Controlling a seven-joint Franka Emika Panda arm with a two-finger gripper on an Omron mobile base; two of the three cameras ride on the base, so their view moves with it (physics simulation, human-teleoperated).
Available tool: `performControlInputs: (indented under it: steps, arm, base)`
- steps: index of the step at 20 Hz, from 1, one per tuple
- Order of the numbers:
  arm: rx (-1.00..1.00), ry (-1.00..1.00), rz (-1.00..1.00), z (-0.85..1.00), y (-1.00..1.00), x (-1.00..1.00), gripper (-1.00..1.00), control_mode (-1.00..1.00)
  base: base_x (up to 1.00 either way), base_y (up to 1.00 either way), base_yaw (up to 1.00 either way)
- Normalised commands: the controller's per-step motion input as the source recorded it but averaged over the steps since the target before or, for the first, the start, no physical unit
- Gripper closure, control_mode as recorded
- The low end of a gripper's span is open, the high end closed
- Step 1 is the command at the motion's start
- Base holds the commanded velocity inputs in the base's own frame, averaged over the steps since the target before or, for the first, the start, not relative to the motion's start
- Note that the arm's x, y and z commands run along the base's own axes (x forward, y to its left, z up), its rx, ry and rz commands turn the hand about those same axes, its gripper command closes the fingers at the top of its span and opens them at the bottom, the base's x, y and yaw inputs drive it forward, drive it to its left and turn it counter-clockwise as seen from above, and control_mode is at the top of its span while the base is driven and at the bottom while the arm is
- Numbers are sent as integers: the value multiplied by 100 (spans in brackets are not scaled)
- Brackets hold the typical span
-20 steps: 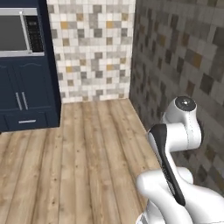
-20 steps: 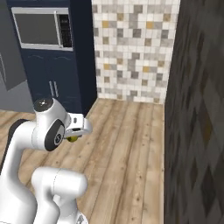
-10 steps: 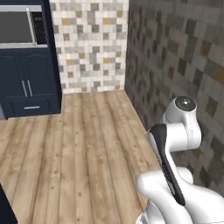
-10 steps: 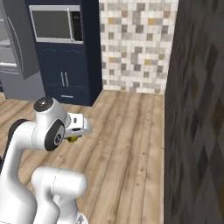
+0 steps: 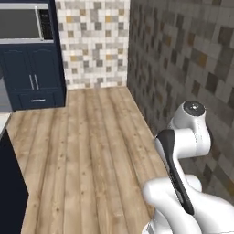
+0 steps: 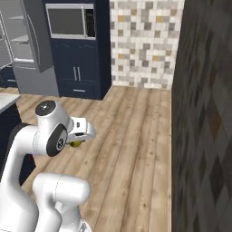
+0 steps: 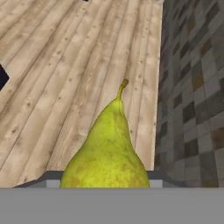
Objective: Pick up the pear and apple from the fridge and place one fruit on each plate on the dining counter.
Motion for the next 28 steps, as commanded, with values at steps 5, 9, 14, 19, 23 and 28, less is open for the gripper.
performControlInputs:
  steps: [5,9,14,19,23,28]
  arm:
    - [0,0,0,0,0,0,100,100]
    - [0,0,0,0,0,0,100,100]
    - [0,0,0,0,0,0,100,100]
    - [0,0,0,0,0,0,100,100]
    - [0,0,0,0,0,0,100,100]
    - [0,0,0,0,0,0,100,100]
  base:
    - [-99,64,-1]
    - [-100,71,-7]
    - [-100,56,-7]
    - [-100,32,-6]
    - [-71,46,-1]
    - [-48,77,0]
